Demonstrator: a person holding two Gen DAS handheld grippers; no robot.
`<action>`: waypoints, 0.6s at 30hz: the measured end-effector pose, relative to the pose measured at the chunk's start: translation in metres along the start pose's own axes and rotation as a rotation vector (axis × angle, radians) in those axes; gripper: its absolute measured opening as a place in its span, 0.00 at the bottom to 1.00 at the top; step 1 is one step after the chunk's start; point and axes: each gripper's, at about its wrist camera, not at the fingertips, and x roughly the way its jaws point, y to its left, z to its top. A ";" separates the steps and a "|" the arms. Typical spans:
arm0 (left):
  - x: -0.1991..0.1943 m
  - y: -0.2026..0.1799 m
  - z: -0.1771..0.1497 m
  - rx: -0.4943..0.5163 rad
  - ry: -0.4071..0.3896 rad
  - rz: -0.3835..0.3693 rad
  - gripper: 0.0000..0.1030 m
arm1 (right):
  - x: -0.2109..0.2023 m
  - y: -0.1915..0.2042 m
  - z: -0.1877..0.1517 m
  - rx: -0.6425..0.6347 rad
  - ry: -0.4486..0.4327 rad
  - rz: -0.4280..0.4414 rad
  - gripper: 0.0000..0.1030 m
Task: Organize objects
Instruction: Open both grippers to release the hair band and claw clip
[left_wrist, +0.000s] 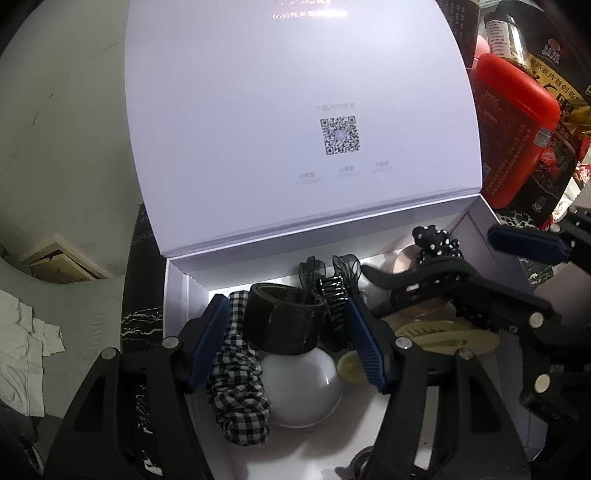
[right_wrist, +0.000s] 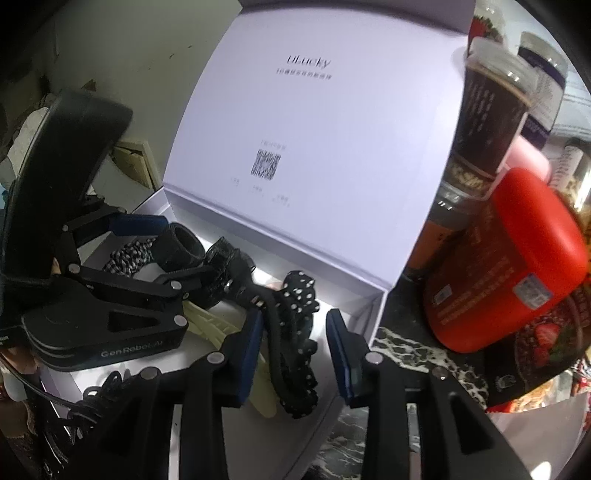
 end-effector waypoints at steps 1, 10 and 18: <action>-0.002 -0.001 0.000 0.001 -0.008 0.002 0.62 | -0.003 -0.001 0.000 -0.002 -0.005 -0.008 0.38; -0.021 -0.010 -0.003 -0.020 -0.049 0.011 0.67 | -0.025 -0.011 -0.008 0.007 -0.036 -0.030 0.42; -0.043 -0.018 -0.009 -0.040 -0.077 0.029 0.67 | -0.045 -0.021 -0.016 0.036 -0.058 -0.077 0.49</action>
